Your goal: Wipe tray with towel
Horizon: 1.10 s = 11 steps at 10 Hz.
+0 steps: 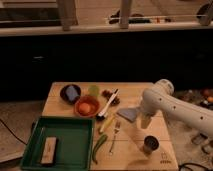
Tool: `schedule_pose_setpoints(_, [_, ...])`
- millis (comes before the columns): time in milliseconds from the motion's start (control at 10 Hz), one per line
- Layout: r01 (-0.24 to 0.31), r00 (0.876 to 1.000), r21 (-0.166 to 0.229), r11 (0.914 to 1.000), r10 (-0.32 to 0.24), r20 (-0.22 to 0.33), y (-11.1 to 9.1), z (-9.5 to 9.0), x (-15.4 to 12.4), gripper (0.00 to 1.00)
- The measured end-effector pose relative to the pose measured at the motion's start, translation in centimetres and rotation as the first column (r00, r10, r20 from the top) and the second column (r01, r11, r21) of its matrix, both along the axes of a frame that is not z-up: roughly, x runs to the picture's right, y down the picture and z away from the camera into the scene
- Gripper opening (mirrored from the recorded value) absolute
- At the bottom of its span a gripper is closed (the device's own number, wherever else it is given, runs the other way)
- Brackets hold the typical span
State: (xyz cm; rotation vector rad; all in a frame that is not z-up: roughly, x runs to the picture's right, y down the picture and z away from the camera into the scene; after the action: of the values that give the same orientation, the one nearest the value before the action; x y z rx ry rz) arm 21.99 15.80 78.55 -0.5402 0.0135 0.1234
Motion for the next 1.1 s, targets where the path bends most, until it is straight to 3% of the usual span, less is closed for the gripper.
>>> schedule_pose_setpoints(1100, [-0.006,1.000,-0.012,0.9999,0.006,0.020,0.3,2.2,-0.6,0.80])
